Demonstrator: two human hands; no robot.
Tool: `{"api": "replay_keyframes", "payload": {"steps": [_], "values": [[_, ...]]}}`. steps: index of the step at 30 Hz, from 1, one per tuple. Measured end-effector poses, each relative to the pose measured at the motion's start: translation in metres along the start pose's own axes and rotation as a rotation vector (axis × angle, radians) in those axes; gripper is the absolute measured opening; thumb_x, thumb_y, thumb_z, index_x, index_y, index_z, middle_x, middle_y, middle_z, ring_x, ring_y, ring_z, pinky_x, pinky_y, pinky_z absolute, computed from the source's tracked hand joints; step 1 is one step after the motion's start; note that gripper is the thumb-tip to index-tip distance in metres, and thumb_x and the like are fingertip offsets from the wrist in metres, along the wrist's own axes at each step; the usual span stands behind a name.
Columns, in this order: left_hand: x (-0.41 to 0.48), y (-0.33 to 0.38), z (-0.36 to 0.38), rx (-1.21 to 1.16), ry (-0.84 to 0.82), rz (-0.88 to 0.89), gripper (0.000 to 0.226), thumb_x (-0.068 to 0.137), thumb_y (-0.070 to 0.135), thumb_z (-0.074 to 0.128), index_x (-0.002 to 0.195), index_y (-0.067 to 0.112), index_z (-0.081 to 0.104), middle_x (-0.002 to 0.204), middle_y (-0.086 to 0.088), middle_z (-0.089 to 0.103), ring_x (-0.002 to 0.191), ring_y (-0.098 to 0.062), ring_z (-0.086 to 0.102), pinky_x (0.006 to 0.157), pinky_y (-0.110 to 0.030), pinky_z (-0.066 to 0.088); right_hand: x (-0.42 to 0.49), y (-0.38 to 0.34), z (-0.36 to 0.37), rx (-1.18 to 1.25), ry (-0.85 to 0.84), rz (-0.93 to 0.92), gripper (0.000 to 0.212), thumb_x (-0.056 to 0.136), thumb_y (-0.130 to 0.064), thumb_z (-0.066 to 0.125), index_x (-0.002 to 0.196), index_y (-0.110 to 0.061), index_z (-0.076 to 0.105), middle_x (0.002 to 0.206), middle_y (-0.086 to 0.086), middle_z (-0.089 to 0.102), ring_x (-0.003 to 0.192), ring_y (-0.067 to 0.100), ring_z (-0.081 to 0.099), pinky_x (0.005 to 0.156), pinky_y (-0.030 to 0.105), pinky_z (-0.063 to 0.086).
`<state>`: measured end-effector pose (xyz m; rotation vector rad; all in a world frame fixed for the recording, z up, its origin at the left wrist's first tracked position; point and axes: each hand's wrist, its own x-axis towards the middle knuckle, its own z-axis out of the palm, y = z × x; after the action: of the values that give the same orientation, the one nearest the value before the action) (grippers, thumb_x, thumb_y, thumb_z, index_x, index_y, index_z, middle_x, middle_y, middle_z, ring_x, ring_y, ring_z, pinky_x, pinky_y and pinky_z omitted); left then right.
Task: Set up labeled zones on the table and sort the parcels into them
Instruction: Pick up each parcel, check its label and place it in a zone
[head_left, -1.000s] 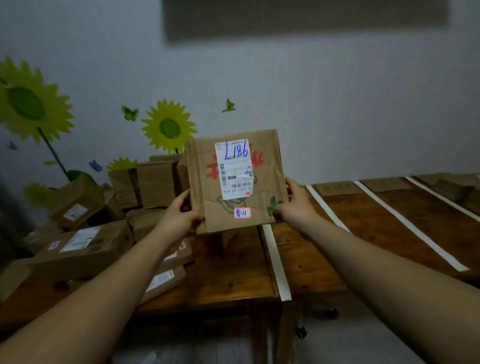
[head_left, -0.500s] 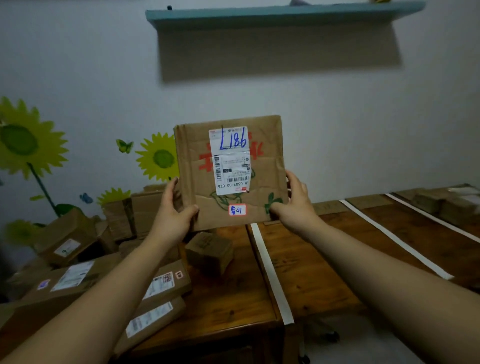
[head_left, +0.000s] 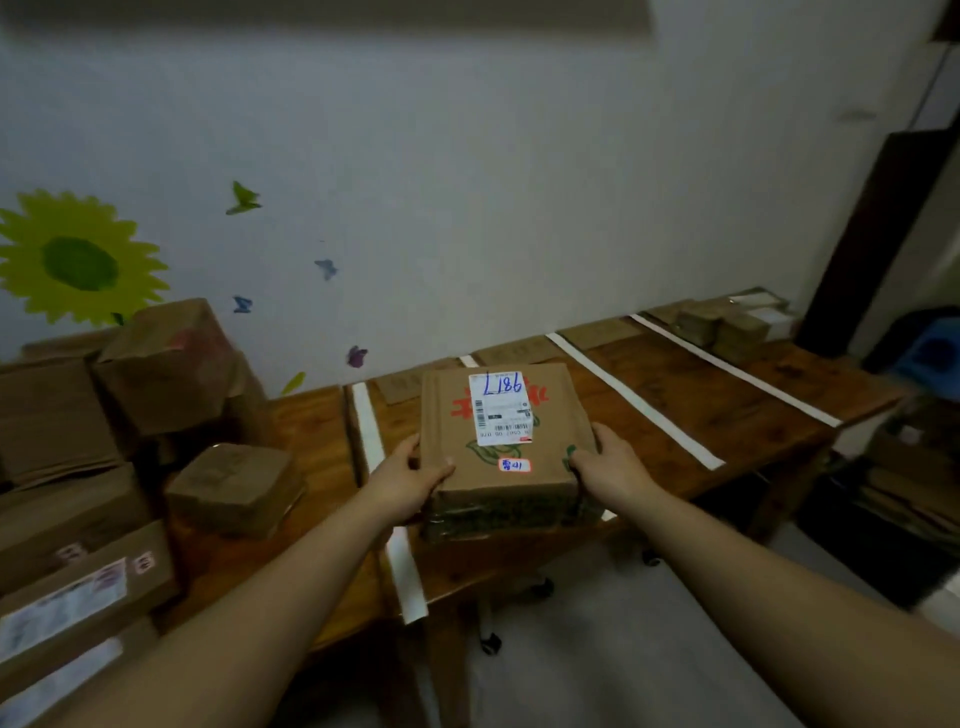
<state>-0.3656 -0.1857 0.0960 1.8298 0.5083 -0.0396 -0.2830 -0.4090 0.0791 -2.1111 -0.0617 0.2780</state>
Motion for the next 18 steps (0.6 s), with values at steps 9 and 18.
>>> {"api": "replay_keyframes", "payload": {"steps": [9, 18], "values": [[0.108, 0.092, 0.196, -0.021, -0.138, -0.054, 0.065, 0.091, 0.027, 0.060, 0.147, 0.029, 0.027, 0.110, 0.001, 0.055, 0.085, -0.013, 0.060, 0.063, -0.029, 0.050, 0.116, 0.084, -0.175, 0.008, 0.089, 0.129, 0.055, 0.092, -0.031, 0.054, 0.144, -0.027, 0.037, 0.142, 0.006, 0.045, 0.126, 0.027, 0.049, 0.105, 0.048, 0.043], [0.227, 0.144, 0.294, 0.005, -0.216, -0.055, 0.069, 0.089, 0.029, 0.062, 0.147, 0.031, 0.025, 0.127, -0.005, 0.054, 0.097, -0.019, 0.060, 0.085, -0.039, 0.053, 0.232, 0.111, -0.262, 0.010, 0.112, 0.128, 0.052, 0.095, -0.024, 0.053, 0.144, -0.028, 0.037, 0.138, 0.003, 0.051, 0.123, 0.023, 0.052, 0.100, 0.041, 0.047]]}}
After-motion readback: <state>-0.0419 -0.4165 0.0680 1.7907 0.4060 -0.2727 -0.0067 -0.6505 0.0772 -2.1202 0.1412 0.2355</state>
